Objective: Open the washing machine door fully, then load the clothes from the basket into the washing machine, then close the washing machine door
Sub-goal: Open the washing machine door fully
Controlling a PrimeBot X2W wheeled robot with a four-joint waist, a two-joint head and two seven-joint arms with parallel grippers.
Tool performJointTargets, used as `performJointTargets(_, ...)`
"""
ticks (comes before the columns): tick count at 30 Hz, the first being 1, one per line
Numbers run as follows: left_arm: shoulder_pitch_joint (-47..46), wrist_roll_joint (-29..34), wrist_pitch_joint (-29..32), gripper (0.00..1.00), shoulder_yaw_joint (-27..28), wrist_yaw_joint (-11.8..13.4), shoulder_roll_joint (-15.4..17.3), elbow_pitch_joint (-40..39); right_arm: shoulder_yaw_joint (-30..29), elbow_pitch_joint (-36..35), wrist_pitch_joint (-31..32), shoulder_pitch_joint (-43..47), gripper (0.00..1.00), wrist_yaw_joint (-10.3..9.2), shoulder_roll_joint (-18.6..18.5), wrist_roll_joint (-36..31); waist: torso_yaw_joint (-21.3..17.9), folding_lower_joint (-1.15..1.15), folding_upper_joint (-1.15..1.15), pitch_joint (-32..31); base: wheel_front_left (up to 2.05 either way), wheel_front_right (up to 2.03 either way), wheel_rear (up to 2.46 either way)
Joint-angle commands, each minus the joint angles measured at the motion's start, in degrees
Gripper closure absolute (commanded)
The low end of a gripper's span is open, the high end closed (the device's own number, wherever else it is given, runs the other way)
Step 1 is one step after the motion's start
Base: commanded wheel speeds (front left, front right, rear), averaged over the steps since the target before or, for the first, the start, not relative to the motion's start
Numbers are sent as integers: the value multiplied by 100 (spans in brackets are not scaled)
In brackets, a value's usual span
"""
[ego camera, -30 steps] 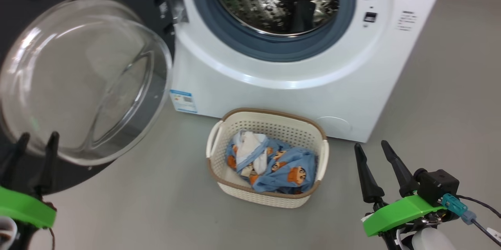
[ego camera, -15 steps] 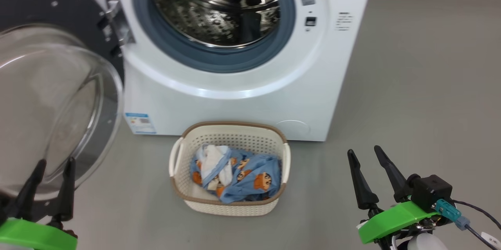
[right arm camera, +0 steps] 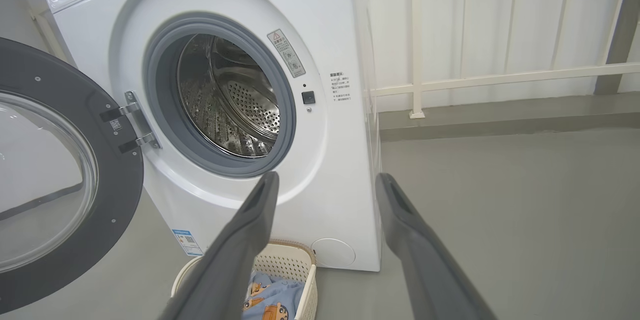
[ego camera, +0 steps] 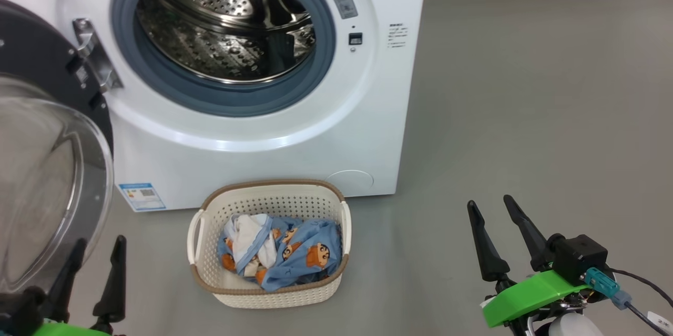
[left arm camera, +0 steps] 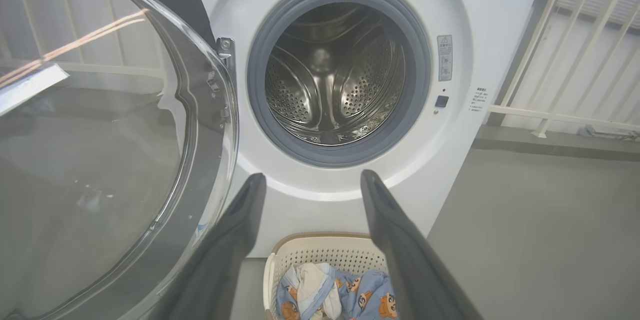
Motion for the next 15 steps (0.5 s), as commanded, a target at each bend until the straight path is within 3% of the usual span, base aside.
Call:
performJointTargets(1,-77,126,-60,0,283,22,111,-191,98,-172,-70,-78,0,32,-50,-82,-97,0,0,-28,0,0,0)
performJointTargets(15,3,269,-60,0,399,-115,-19,-253,-25,-258,-70,-48,0,32,-73,-160,-87,0,0,39,0,0,0)
